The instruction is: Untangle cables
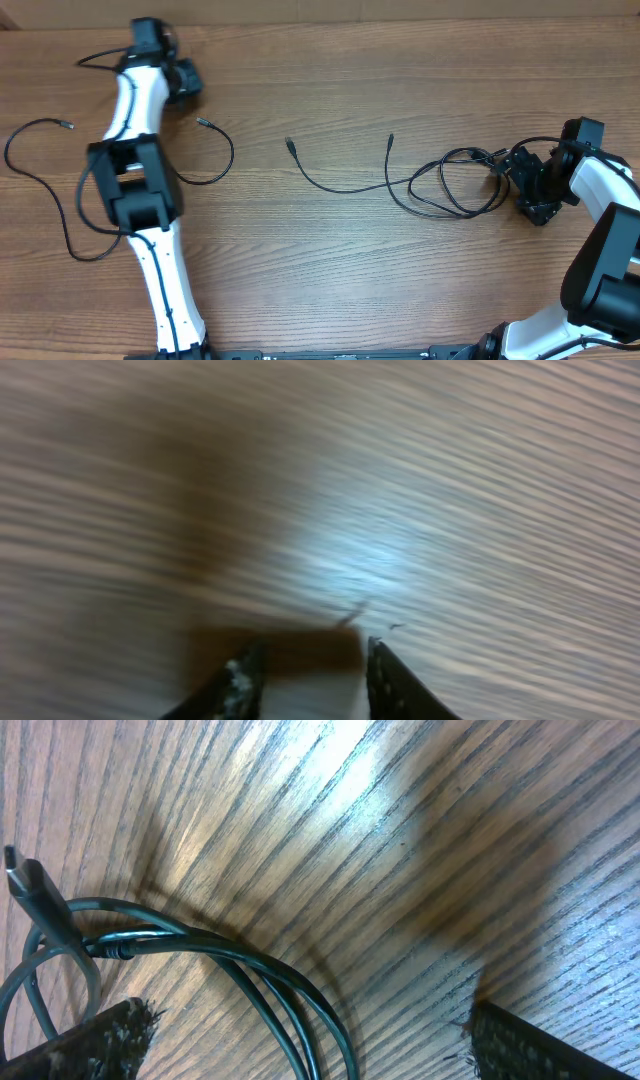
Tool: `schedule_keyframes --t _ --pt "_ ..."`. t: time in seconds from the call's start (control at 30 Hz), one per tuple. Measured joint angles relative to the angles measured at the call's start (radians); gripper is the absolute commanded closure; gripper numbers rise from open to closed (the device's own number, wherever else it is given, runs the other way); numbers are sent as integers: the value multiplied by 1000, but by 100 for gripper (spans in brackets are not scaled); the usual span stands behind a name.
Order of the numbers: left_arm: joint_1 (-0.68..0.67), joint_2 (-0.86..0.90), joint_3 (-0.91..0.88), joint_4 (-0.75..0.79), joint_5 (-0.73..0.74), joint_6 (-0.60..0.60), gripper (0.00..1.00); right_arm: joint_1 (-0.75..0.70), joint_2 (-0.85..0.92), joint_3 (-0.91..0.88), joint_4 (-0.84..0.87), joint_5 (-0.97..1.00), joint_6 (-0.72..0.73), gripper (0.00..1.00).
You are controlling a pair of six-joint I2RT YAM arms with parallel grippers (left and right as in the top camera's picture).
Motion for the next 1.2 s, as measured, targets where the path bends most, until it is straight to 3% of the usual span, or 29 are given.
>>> schedule_keyframes --t 0.27,0.4,0.6,0.63,0.7,0.77,0.8,1.0,1.07,1.1,1.17,1.2 --pt "-72 22 64 -62 -105 -10 53 0 0 0 0 0 0 0" --pt "-21 56 164 -133 -123 -21 45 0 0 0 1 0 0 0" --pt "105 64 360 -243 -182 -32 48 0 0 0 0 0 0 0" --pt "121 64 385 -253 -195 -32 62 0 0 0 0 0 0 0" --pt "163 64 431 -267 -233 -36 73 0 0 0 0 0 0 0" --pt "186 64 442 -272 -274 -45 92 0 0 0 0 0 0 0" --pt "195 64 441 -281 -295 -53 96 0 0 0 0 0 0 0" --pt "232 64 438 -330 -393 -130 96 0 0 0 0 0 0 0" --pt "244 64 425 -330 -407 -160 78 0 0 0 0 0 0 0" --pt "254 64 413 -327 -411 -181 59 0 0 0 0 0 0 0" --pt "271 64 387 -315 -418 -205 40 0 0 0 0 0 0 0" --pt "282 64 370 -303 -421 -216 37 0 0 0 0 0 0 0"
